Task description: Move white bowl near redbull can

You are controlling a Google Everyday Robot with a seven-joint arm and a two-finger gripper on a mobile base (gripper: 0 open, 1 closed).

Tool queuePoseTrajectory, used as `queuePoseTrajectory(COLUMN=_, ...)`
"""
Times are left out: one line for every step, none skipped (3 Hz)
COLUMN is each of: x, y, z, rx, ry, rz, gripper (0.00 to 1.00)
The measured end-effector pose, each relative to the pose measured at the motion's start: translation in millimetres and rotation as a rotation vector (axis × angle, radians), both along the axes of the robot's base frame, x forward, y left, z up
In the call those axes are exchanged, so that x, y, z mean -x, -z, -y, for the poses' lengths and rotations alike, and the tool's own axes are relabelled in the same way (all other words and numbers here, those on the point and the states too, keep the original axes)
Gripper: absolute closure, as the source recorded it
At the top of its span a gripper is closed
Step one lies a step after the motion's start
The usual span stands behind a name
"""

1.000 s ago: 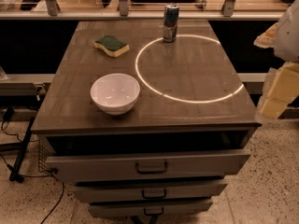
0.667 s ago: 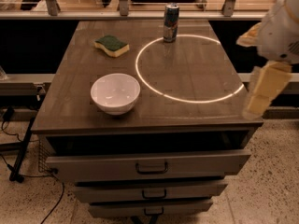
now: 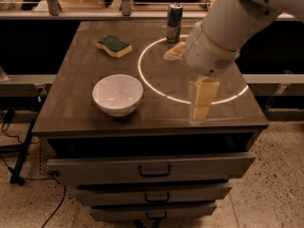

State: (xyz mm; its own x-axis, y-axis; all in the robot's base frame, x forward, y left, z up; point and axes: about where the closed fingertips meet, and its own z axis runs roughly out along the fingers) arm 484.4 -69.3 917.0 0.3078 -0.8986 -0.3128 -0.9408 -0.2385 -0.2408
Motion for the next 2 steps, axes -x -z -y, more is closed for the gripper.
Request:
queuePoseTrajectory(x=14.9, y=20.2, z=-41.0, rx=-0.02, ry=-0.148, rz=-0.015, gripper=0.0)
queuePoseTrajectory(x=40.0, y=33.8, z=-97.8, rx=-0.049, ry=-0.311, rz=0.008, gripper=0.0)
